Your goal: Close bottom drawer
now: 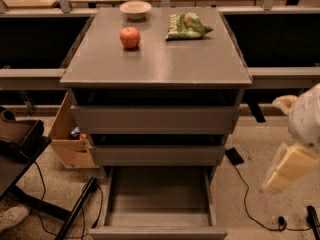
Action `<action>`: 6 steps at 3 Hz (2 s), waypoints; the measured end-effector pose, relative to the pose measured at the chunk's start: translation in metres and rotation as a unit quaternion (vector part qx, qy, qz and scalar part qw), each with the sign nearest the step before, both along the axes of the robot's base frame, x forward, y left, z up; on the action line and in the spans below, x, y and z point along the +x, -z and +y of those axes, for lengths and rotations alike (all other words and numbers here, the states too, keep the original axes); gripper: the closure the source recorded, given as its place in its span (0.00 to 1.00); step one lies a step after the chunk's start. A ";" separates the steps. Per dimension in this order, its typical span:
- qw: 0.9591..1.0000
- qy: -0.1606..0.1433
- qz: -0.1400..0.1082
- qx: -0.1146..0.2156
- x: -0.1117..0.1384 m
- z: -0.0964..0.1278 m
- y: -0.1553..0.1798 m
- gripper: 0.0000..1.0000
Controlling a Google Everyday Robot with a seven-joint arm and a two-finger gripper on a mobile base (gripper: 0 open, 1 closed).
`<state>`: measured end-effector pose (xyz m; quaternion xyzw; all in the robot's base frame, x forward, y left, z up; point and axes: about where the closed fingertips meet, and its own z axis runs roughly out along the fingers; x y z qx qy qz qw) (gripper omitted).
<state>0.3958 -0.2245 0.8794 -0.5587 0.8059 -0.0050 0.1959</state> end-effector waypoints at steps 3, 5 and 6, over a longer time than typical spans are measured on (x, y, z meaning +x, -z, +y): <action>0.996 0.029 0.073 0.033 -0.057 -0.004 0.289 0.00; 0.997 0.029 0.074 0.014 -0.058 0.009 0.326 0.00; 0.996 -0.004 0.090 -0.008 -0.067 0.026 0.390 0.00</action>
Offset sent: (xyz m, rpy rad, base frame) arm -0.0591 -0.0113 -0.3634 0.0174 0.1220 -0.0646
